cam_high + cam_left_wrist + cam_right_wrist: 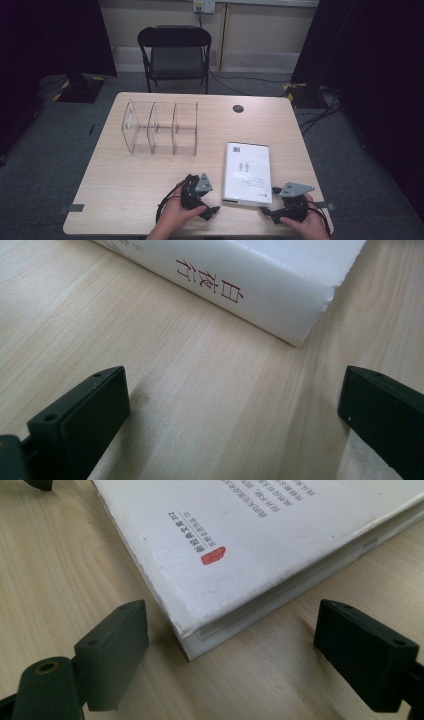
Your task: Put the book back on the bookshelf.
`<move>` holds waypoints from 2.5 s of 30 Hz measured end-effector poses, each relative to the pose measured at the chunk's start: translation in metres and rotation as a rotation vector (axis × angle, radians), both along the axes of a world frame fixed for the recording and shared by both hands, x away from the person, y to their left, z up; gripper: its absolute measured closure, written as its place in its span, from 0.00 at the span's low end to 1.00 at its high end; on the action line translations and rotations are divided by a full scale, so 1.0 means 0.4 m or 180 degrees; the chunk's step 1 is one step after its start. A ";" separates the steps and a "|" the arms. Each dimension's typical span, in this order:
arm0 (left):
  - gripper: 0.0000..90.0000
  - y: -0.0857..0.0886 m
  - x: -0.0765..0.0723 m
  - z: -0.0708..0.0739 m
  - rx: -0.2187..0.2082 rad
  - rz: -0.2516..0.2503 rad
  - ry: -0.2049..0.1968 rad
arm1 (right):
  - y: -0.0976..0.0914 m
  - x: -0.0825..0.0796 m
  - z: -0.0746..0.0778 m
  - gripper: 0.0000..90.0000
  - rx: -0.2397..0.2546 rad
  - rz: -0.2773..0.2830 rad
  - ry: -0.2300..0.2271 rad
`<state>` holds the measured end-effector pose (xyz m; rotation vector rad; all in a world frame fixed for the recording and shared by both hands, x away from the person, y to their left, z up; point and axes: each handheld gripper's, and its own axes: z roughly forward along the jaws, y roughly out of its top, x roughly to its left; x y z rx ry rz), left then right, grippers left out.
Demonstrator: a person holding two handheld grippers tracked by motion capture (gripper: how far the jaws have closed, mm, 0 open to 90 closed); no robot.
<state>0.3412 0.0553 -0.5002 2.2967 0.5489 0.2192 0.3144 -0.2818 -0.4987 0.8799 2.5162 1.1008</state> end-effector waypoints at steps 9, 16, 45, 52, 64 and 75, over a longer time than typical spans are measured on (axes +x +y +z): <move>0.00 -0.006 0.002 0.000 0.0004 0.0030 -0.0009 | 0.002 0.000 0.002 0.18 -0.0004 -0.0069 0.0003; 0.00 -0.059 -0.004 0.001 0.0012 -0.0011 -0.0002 | 0.008 0.005 0.005 0.31 0.0036 -0.0124 -0.0006; 0.00 -0.140 0.004 0.002 0.0010 0.0034 -0.0002 | 0.028 -0.013 0.051 0.54 0.0112 -0.0086 -0.0136; 0.07 -0.129 0.009 0.012 0.0043 0.0018 -0.0025 | 0.026 -0.013 0.053 0.54 0.0151 -0.0079 -0.0143; 0.18 -0.134 -0.002 0.070 0.0107 -0.0068 -0.0177 | 0.024 -0.009 0.058 0.54 0.0190 -0.0063 -0.0120; 0.17 -0.167 0.013 0.094 0.0189 -0.0127 -0.0317 | 0.024 -0.008 0.061 0.54 0.0208 -0.0065 -0.0111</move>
